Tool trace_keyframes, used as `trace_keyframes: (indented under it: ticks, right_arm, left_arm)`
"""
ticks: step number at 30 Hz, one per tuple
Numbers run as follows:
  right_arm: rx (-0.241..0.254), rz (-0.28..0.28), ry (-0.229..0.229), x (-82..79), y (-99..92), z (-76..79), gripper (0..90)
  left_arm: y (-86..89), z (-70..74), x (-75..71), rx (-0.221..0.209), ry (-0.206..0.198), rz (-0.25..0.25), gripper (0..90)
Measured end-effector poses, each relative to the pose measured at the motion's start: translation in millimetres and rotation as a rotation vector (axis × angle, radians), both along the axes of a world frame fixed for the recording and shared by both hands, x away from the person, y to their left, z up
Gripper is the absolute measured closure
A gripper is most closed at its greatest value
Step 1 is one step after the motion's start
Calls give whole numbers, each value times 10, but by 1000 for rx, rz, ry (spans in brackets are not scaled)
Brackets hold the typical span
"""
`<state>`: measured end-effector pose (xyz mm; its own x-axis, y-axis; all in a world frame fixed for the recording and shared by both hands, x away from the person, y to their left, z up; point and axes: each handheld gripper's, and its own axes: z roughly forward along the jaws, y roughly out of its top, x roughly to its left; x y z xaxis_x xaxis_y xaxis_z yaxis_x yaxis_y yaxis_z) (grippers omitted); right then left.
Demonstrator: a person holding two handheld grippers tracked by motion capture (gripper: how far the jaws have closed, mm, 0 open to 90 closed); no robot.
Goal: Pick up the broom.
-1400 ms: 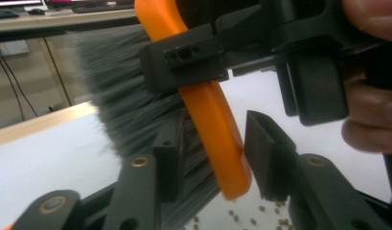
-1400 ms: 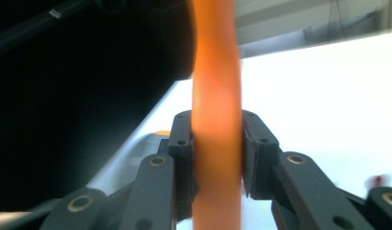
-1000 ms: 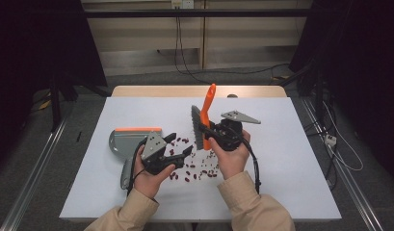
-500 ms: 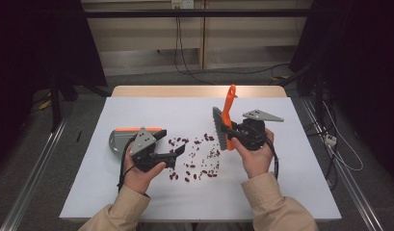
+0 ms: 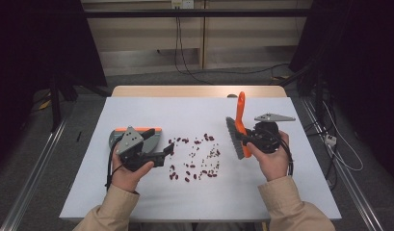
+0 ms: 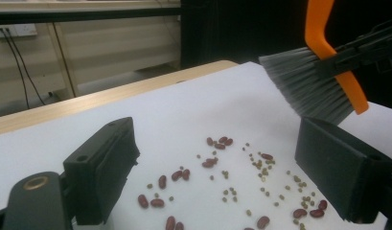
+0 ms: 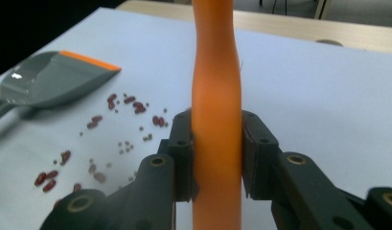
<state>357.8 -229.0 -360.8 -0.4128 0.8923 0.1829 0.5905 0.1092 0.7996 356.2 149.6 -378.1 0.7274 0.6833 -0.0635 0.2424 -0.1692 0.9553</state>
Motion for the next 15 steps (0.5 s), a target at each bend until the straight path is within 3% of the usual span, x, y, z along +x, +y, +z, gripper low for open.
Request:
trace_keyframes:
  ticks: [9, 15]
  right_arm:
    - [-80, 2, 76, -21, -113, -29, 702]
    - [-112, -5, 134, 65, -121, -174, 702]
  left_arm:
    - [125, -9, -1, 0, 11, -3, 122]
    - [209, -34, -1, 2, 18, 6, 119]
